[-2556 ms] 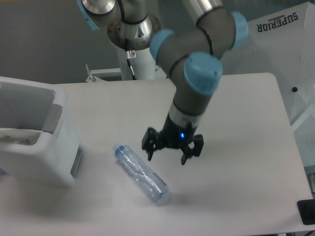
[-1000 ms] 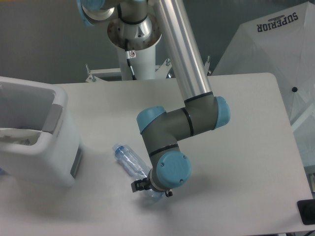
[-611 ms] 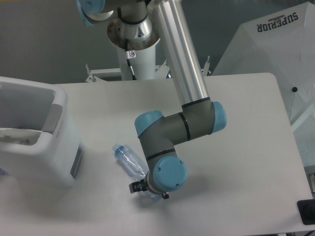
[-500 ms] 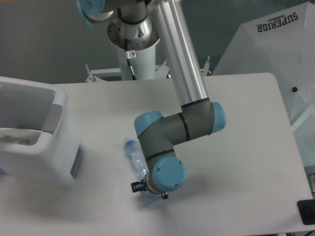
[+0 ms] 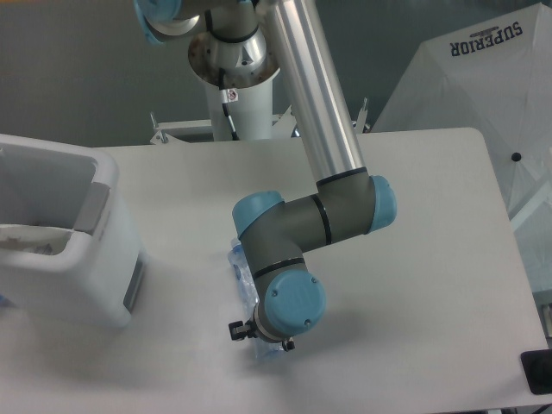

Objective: Place the trash in the trash can
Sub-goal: 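Lift the bottle and carry it over the trash bin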

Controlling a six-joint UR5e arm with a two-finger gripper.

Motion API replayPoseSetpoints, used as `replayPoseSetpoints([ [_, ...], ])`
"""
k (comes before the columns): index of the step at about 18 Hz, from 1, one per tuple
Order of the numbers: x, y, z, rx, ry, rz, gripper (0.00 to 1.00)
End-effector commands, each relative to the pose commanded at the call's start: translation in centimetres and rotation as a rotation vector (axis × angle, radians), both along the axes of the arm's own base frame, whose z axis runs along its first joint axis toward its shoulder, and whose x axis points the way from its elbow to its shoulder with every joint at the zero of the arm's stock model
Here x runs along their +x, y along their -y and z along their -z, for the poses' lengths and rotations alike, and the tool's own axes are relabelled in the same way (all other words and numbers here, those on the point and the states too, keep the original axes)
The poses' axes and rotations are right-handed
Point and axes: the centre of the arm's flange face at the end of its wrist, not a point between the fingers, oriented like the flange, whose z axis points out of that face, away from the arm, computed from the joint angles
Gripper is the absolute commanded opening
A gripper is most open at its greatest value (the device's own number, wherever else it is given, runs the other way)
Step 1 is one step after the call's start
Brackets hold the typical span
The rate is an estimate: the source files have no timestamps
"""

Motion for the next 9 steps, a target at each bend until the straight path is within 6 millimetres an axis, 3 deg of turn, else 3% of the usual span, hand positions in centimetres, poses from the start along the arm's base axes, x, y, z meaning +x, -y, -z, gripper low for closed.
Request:
replayPoseSetpoints([
  [5,0.3,-0.5,-7.6,0.190,-0.100,0.011,0.55],
  [9,1.0,-0.9,-15.0,0.363,-0.154,0.020,0.56],
])
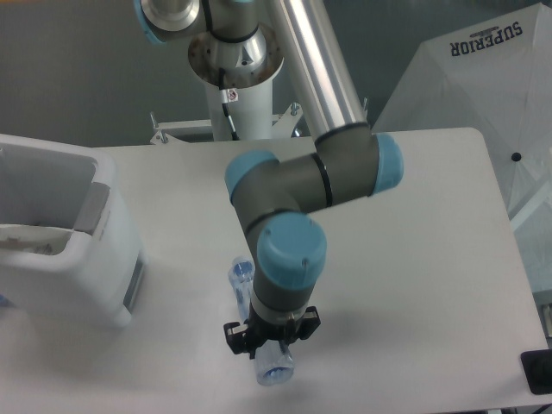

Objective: Place the trash in the trash can
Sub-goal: 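Lift the bottle and carry it over the trash bin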

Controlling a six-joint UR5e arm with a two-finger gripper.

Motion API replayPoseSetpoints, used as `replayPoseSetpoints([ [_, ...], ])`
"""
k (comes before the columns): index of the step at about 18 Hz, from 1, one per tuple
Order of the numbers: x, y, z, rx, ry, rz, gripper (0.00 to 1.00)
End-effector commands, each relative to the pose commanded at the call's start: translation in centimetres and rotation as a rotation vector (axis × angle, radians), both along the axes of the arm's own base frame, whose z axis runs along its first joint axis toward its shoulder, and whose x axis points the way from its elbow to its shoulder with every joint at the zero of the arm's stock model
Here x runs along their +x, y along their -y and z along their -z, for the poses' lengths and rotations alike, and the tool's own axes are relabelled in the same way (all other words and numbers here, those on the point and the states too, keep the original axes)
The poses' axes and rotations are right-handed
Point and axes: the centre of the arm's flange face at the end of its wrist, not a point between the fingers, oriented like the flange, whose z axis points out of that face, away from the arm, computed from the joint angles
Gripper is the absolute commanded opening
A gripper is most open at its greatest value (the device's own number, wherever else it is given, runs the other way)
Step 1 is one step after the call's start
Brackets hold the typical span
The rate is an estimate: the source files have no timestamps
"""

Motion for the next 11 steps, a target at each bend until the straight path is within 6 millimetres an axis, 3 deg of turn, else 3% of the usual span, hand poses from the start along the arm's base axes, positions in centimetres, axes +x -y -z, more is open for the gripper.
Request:
replayPoseSetpoints([
  [6,3.0,0.2,-12.4,0.267,-0.025,0.082,0.56],
  [11,5.9,-0.5,-18.1,0.448,-0.081,0.169,0.56],
])
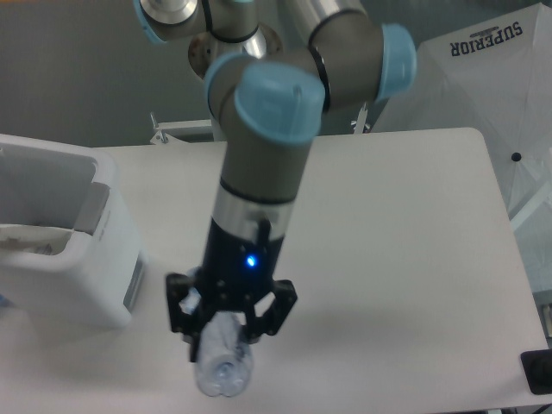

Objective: Place the trash in the trash can
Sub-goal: 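Lift the bottle and carry it over the trash bin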

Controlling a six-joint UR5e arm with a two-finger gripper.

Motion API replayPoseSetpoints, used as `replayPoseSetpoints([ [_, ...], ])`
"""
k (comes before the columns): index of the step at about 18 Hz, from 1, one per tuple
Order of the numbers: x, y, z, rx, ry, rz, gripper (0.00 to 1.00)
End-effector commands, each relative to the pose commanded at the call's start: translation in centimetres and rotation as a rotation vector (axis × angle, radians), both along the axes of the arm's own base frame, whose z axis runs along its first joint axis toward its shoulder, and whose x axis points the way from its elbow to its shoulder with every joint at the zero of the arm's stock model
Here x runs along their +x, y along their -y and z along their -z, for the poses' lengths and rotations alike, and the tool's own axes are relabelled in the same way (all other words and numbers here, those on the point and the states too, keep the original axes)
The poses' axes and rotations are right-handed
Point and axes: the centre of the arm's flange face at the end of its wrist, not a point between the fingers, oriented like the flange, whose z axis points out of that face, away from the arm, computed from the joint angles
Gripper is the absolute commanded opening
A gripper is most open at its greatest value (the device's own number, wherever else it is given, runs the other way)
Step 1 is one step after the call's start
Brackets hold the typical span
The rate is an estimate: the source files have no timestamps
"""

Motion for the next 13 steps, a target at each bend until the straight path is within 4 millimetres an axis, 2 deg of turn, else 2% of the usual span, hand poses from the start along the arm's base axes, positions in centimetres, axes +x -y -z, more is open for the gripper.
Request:
replayPoseSetpoints([
  [3,2.8,-1.1,-2.0,0.045,-0.018,0.051,0.56],
  [5,6.1,-1.9,-3.0,0.058,-0.026,0.094,0.56],
  [9,10.4,-3.2,-3.6,0.075,-0.030,0.150,0.56],
  [13,13.4,-4.2,-3.4,0.085,-0.034,0.194,0.56],
])
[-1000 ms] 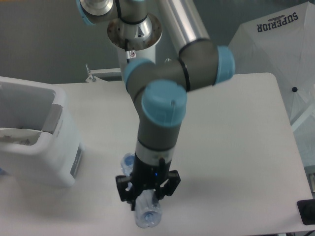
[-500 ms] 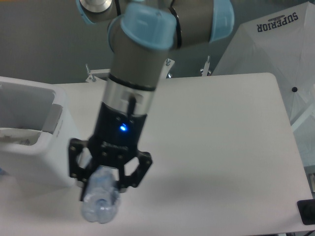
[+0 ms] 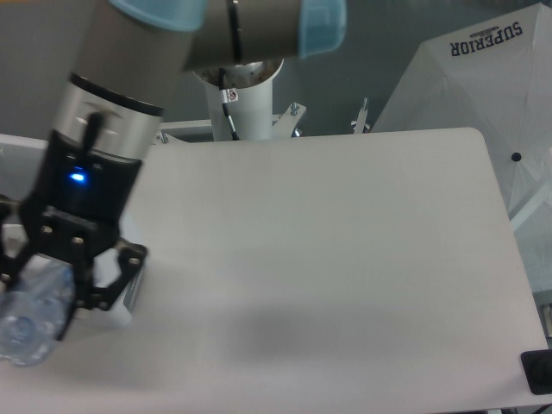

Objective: Place the trash in the trash can
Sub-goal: 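Lift the bottle and carry it over the trash bin, then lower the bottle into the bin and open the gripper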

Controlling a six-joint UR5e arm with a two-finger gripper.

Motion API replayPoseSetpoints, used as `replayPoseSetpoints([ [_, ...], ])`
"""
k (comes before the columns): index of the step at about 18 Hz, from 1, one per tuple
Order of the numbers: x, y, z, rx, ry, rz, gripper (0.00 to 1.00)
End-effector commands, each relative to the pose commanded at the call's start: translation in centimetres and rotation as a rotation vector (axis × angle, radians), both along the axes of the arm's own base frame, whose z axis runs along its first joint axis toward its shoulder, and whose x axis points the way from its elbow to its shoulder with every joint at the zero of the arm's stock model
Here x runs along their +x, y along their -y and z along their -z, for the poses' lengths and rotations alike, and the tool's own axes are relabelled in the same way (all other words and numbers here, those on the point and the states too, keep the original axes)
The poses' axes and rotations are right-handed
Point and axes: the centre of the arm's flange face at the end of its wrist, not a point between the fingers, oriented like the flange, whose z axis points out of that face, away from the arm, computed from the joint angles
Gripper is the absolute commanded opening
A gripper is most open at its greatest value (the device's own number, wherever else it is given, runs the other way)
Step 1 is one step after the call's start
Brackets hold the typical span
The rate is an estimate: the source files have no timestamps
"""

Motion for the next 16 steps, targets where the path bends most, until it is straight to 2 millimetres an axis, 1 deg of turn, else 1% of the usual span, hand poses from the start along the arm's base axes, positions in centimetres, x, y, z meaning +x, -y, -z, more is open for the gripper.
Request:
replayPoseSetpoints([
  [2,1.4,-0.4,0.8,-0.013,0.008,0.020,0.56],
  [3,2.2,-0.3,0.8,-0.016,0.009,0.029,0.56],
  [5,3.3,0.3,1.2,-0.029,0.017,0.040,0.56],
  [7,4.1,1.2,1.4,-0.041,0.022,0.044,0.56],
  [9,5.1,2.4,1.1,-0.045,0.025,0.051,0.57],
  [10,5.5,2.8,0.9,-0.045,0.025,0.053,0.56],
  [12,5.9,3.5,1.3,-0.054,0.031,0.053,0.57],
  [16,6.2,4.1,3.6,-0.094,0.048,0.057,0.57],
])
